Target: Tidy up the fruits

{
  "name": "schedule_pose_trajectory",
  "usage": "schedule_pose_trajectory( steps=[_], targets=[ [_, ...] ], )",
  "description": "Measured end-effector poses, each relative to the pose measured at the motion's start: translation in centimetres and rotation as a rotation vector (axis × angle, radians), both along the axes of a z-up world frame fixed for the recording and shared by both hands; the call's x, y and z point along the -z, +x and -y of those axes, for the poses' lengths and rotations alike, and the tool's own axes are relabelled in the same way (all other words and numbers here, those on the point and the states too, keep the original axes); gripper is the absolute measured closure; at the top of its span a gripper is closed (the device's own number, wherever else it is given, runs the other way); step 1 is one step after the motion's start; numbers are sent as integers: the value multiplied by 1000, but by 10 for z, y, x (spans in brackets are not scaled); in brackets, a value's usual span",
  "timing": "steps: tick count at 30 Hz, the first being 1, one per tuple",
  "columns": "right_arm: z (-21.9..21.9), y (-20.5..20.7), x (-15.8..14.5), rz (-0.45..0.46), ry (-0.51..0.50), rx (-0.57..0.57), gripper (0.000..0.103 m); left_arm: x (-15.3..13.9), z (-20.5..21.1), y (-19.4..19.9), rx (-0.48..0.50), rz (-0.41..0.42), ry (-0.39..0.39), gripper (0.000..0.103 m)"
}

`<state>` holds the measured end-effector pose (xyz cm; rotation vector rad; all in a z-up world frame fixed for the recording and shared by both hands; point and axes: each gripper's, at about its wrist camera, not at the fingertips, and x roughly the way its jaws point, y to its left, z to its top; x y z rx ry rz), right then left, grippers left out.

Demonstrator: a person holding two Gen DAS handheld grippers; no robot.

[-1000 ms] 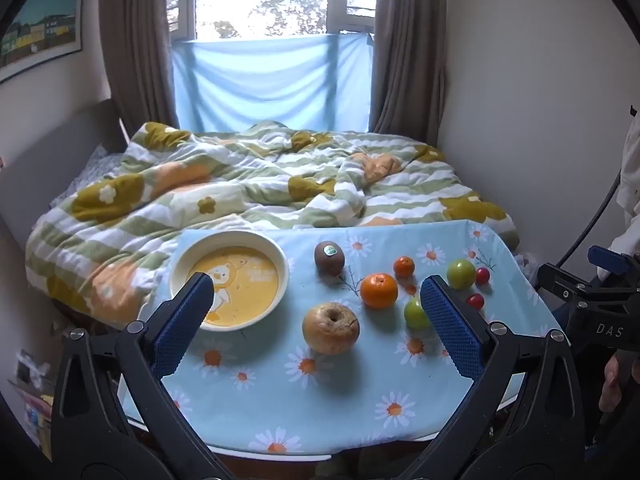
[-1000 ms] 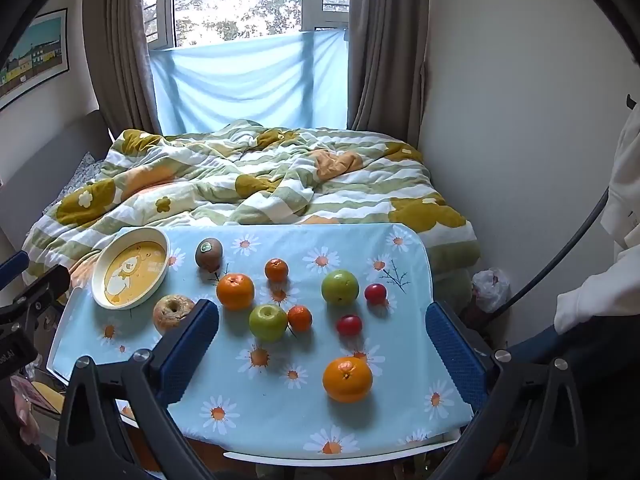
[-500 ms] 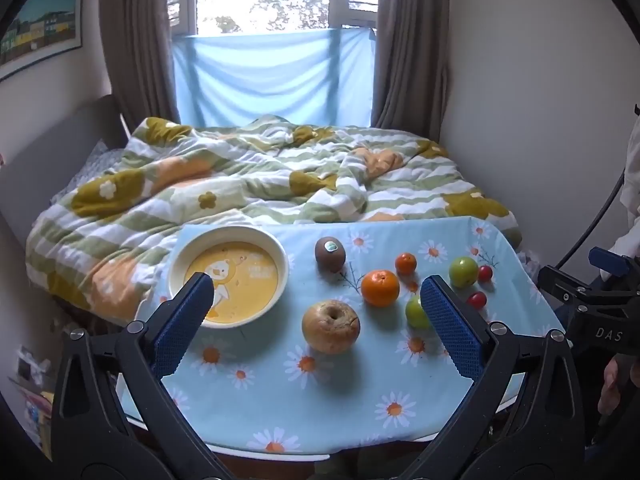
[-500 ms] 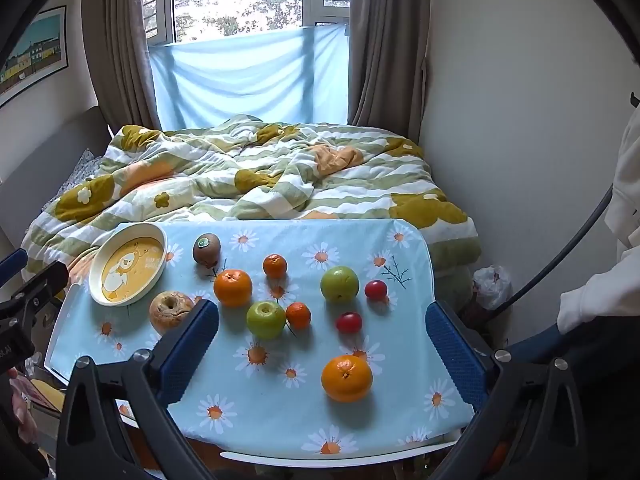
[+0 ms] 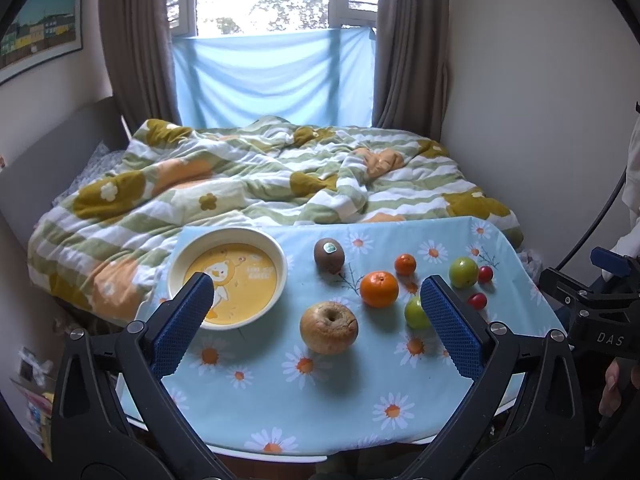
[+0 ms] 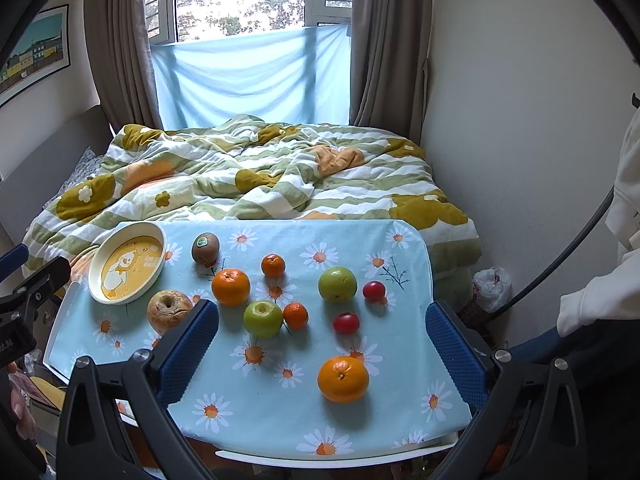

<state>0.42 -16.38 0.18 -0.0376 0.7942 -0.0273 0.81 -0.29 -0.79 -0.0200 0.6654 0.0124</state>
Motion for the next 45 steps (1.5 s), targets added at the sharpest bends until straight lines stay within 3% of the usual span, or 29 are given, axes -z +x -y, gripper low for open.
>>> schedule_pose_trajectory(
  steps=[45],
  targets=[
    [-3, -1, 1, 3, 2, -4, 0, -1, 1, 0, 1, -4, 1, 0]
  ],
)
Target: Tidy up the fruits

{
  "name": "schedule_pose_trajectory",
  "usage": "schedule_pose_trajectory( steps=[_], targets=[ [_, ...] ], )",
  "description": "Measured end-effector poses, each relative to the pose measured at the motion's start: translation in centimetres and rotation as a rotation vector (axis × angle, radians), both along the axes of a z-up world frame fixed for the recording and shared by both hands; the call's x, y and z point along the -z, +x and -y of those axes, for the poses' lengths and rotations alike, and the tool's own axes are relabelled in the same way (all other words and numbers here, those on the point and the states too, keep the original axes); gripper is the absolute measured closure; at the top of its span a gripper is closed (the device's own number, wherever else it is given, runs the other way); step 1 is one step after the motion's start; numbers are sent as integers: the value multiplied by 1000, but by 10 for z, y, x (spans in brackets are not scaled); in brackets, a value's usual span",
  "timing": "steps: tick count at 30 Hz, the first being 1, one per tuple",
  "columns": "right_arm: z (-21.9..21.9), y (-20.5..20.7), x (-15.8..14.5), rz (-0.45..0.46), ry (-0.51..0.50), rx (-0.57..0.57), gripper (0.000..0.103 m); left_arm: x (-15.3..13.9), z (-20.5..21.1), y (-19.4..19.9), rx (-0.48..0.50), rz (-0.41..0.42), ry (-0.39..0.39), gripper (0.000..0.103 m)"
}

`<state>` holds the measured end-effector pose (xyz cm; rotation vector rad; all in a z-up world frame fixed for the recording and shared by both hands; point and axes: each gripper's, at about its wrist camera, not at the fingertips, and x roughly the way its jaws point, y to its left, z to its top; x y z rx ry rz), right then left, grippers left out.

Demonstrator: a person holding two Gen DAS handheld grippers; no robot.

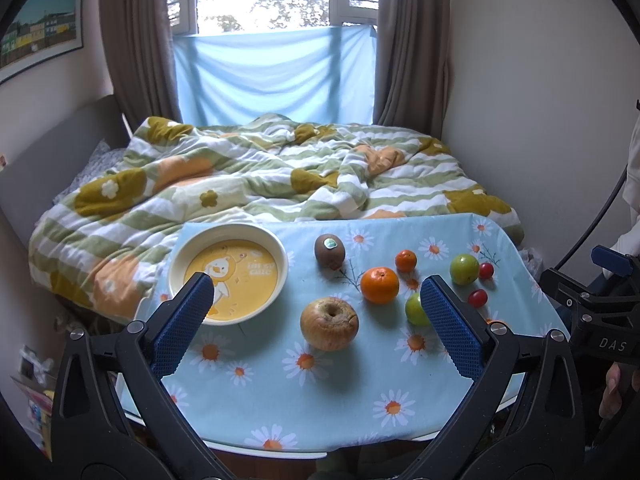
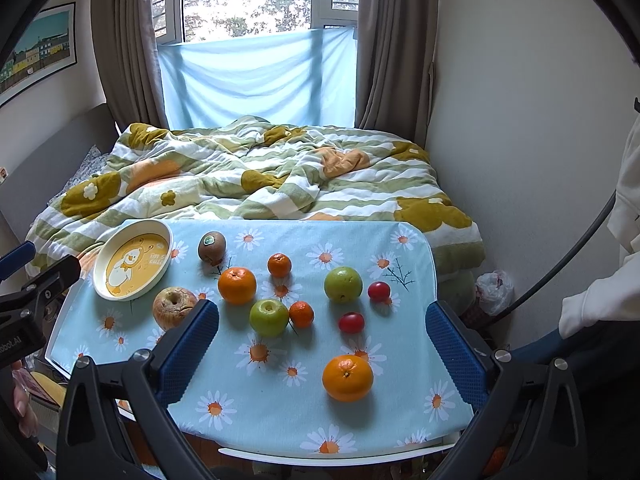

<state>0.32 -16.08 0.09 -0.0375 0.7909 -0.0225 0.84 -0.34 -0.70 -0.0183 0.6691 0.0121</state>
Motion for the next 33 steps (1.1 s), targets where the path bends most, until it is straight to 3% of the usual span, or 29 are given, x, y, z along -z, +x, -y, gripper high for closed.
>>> schedule_pose_trajectory(
  steps=[16, 23, 33],
  targets=[
    [-6, 2, 4, 1, 12, -15, 0, 0, -4, -9, -18, -1, 7, 0],
    [-1, 7, 3, -26, 13, -71, 0, 10, 0, 0, -54, -73, -28, 0],
    [4, 20, 44, -83, 38, -187, 0, 48, 18, 20, -49, -159, -9, 0]
  ],
)
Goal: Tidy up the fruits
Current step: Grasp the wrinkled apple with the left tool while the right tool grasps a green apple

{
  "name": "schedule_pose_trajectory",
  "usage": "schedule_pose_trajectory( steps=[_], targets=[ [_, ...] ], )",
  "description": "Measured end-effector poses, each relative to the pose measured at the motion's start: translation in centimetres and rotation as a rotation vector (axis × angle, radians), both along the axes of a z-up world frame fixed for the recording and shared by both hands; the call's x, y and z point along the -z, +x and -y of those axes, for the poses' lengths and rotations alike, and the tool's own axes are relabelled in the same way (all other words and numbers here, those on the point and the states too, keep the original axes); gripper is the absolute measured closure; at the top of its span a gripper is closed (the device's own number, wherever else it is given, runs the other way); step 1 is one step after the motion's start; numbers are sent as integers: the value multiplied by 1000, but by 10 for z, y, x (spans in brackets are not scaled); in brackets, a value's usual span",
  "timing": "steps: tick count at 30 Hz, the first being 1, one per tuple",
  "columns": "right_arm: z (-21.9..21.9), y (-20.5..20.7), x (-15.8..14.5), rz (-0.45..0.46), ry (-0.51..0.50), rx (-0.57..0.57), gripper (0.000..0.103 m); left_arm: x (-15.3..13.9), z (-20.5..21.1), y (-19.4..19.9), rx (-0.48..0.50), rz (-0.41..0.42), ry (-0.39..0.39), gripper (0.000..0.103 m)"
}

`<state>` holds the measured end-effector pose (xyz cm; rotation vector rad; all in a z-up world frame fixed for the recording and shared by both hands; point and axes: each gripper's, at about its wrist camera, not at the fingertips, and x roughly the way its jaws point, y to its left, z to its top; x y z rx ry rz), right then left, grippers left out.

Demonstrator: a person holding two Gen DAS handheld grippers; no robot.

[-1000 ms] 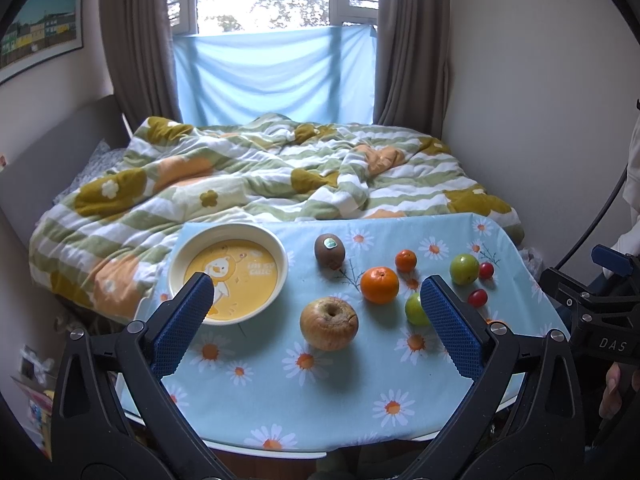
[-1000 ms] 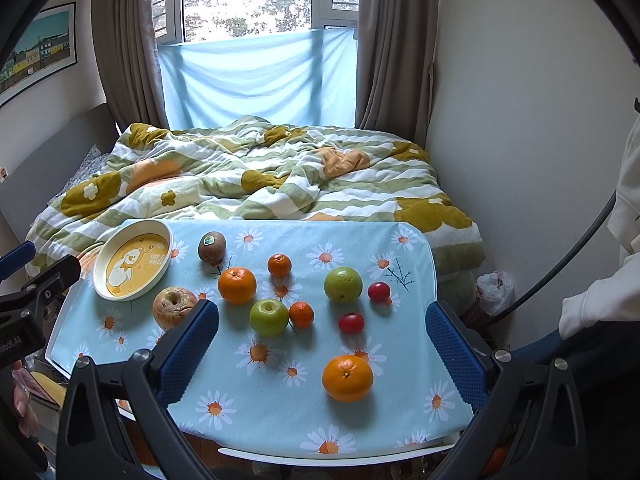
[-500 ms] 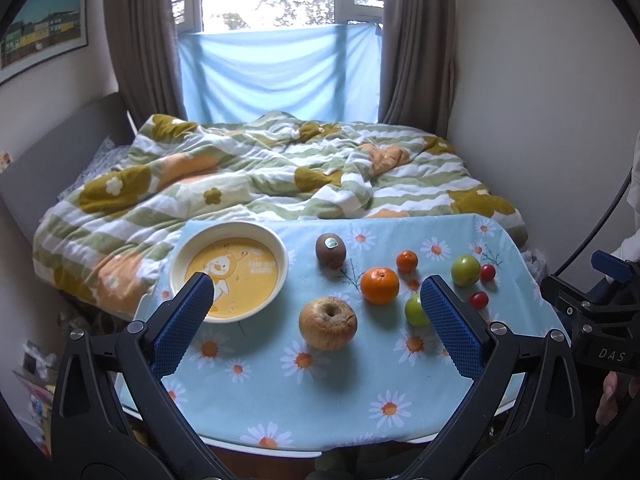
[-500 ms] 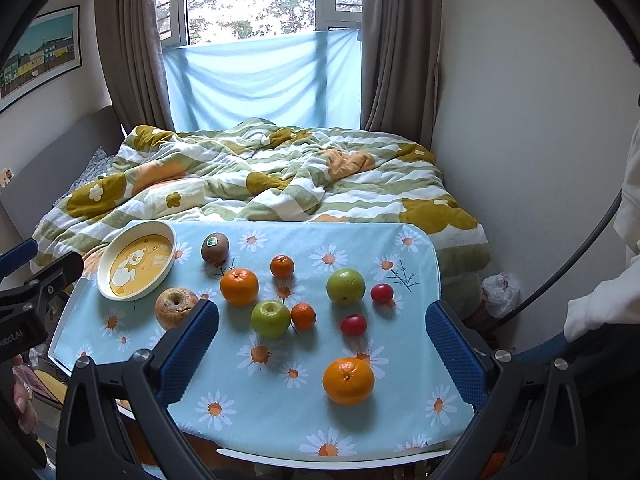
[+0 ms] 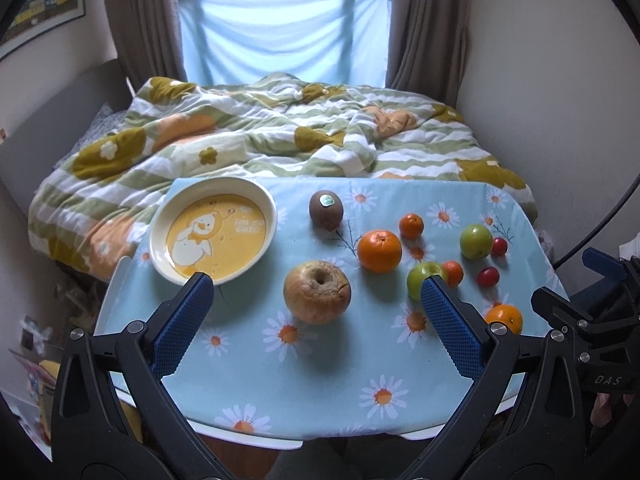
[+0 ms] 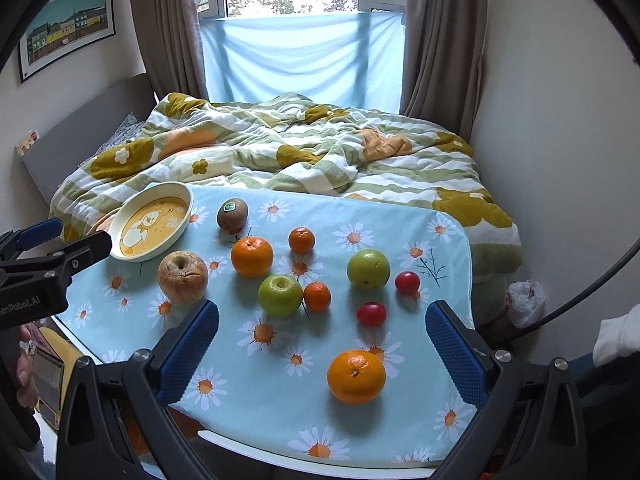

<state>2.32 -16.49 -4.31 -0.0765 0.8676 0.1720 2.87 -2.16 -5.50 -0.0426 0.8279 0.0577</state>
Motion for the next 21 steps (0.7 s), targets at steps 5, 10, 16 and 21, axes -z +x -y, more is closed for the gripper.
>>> schedule_pose_trajectory(
  steps=[5, 10, 16, 21],
  targets=[
    [-6, 11, 24, -46, 21, 1, 0, 25, 0, 16, 54, -55, -8, 0],
    [-16, 24, 40, -73, 22, 45, 0, 53, -5, 37, 130, -97, -3, 0],
    [-26, 42, 60, -111, 29, 134, 0, 84, -11, 59, 240, -161, 11, 0],
    [-34, 53, 77, -158, 41, 214, 6, 105, -10, 73, 338, -201, 24, 0]
  ],
)
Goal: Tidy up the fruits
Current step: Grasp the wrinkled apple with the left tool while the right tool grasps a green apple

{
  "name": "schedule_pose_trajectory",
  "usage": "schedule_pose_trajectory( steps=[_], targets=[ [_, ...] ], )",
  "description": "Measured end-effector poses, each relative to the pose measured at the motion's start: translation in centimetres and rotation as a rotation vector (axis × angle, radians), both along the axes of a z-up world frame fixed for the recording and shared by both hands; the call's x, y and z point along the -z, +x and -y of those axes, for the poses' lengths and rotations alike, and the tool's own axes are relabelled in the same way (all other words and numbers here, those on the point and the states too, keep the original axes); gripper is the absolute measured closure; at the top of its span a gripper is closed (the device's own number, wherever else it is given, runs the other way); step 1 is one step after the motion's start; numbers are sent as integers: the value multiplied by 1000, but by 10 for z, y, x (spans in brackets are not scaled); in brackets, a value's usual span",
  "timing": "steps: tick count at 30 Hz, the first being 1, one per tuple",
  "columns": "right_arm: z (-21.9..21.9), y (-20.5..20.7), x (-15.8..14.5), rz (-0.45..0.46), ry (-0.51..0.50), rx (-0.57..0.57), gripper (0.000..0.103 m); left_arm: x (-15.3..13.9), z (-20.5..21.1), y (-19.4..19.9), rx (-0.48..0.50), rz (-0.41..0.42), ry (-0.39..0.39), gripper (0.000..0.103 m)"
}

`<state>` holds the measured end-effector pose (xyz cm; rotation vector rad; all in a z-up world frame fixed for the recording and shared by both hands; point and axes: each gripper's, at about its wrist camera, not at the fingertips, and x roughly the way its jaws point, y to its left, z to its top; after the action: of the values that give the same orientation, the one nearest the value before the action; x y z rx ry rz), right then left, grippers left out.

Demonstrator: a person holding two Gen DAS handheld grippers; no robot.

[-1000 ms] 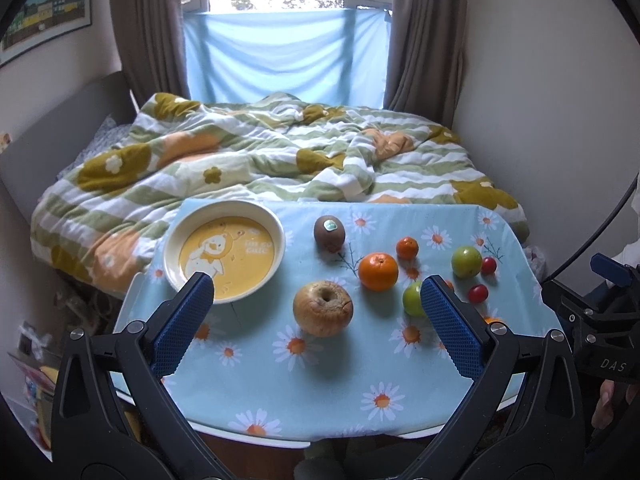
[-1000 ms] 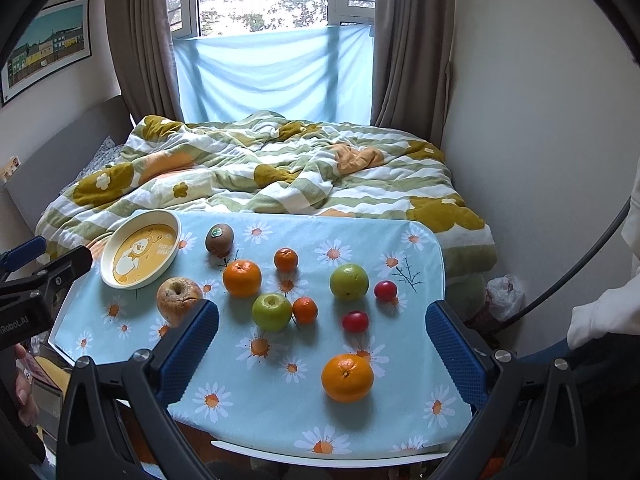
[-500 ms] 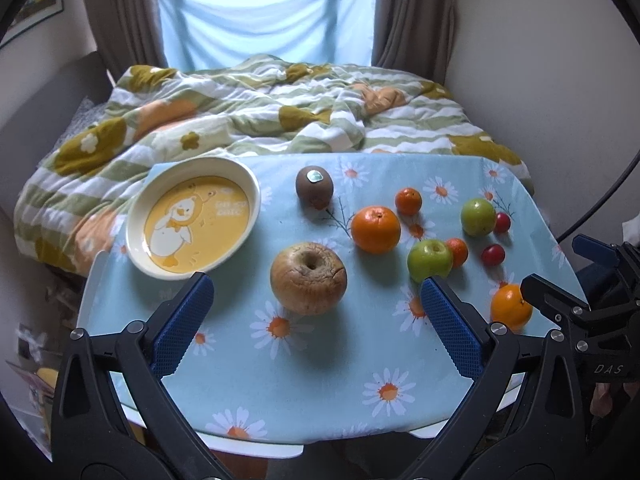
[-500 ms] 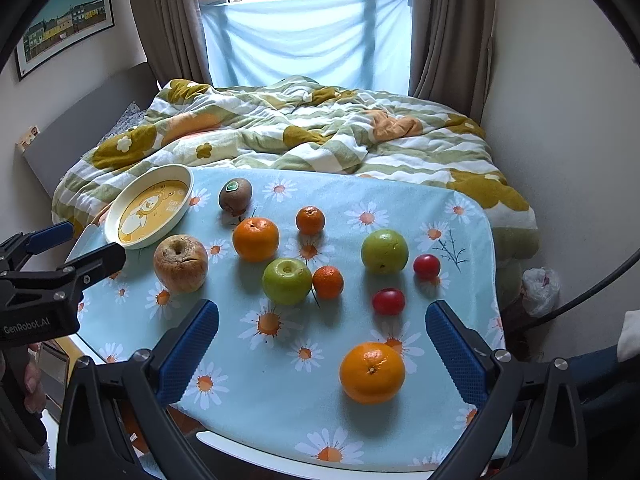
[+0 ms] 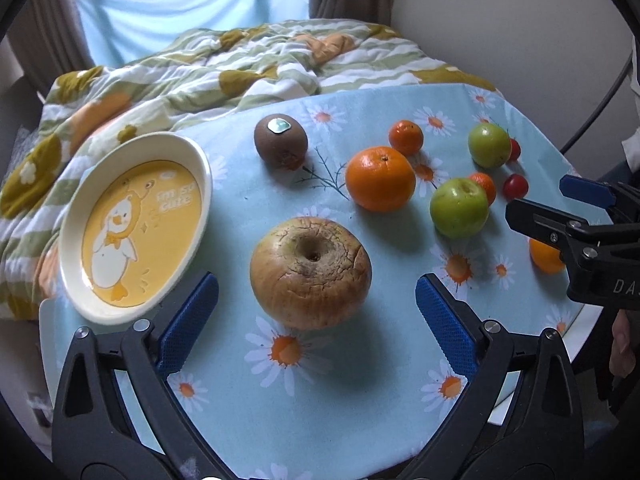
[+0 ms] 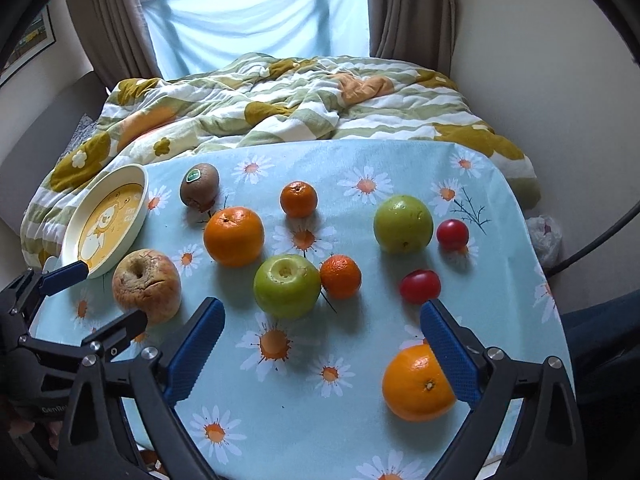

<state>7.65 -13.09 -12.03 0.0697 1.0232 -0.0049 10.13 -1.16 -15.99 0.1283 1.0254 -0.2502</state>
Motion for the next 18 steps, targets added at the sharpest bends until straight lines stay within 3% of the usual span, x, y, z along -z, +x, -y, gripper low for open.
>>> schedule_pose_trajectory(
  steps=[6, 12, 14, 18],
  targets=[
    [-10, 10, 17, -39, 4, 54, 12, 19, 2, 11, 84, -31, 11, 1],
    [-13, 22, 32, -86, 29, 100, 19, 33, -1, 27, 93, -67, -6, 3],
    [-13, 25, 36, -98, 41, 108, 25, 36, -1, 30, 100, -77, -10, 10],
    [-18, 29, 43, -118, 62, 108, 31, 43, 1, 35, 116, -83, 3, 13]
  ],
)
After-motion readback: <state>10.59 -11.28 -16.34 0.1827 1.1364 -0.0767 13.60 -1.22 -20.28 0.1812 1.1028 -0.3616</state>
